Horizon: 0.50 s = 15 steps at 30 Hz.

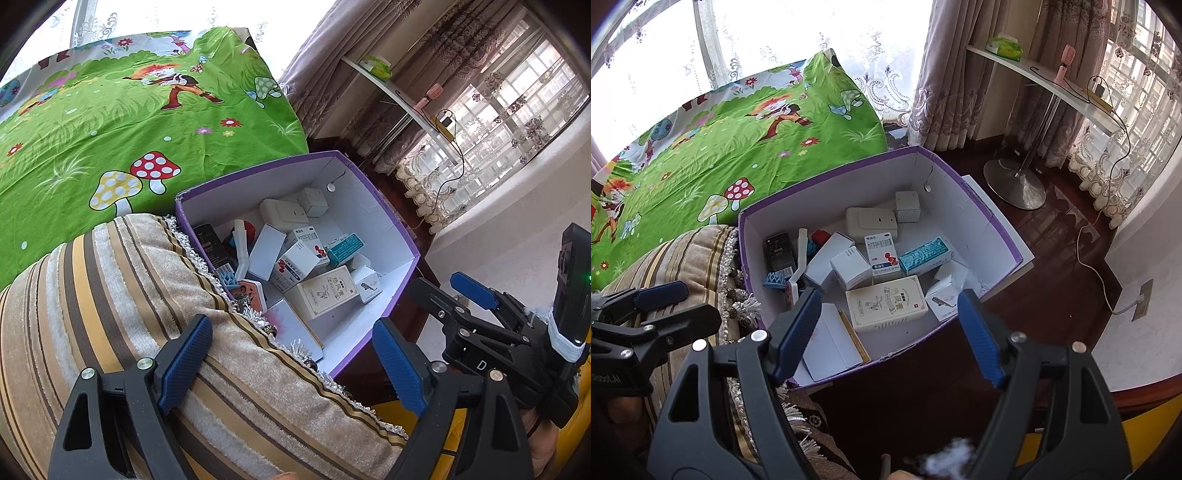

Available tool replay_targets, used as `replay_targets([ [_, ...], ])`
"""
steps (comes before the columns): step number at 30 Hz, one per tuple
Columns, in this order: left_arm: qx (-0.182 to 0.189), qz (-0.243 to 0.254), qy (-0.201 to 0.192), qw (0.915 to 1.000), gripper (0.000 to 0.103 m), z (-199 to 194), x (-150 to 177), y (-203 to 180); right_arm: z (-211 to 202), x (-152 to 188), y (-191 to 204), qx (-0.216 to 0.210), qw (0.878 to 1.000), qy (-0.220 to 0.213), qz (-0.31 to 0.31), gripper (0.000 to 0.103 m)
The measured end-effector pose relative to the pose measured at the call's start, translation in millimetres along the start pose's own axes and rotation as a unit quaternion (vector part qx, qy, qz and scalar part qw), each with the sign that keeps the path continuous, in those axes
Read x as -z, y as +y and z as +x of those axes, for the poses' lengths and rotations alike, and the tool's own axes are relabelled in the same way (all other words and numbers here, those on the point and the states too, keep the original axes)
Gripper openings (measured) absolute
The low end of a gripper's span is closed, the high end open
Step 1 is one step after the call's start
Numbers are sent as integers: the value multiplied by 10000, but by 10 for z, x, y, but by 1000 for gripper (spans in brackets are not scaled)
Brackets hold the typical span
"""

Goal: Organize rigid objects

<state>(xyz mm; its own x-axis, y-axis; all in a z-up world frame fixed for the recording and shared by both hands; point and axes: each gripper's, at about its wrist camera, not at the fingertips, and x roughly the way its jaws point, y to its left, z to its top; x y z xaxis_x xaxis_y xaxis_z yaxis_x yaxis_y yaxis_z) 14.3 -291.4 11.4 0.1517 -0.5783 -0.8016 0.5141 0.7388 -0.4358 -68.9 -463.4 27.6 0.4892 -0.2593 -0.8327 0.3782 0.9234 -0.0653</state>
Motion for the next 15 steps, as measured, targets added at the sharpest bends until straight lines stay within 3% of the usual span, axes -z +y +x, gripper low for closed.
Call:
replay_targets([
  [15, -59, 18, 45, 10000, 91, 30, -6, -11, 5, 1, 0, -19, 10000, 20, 28, 79],
])
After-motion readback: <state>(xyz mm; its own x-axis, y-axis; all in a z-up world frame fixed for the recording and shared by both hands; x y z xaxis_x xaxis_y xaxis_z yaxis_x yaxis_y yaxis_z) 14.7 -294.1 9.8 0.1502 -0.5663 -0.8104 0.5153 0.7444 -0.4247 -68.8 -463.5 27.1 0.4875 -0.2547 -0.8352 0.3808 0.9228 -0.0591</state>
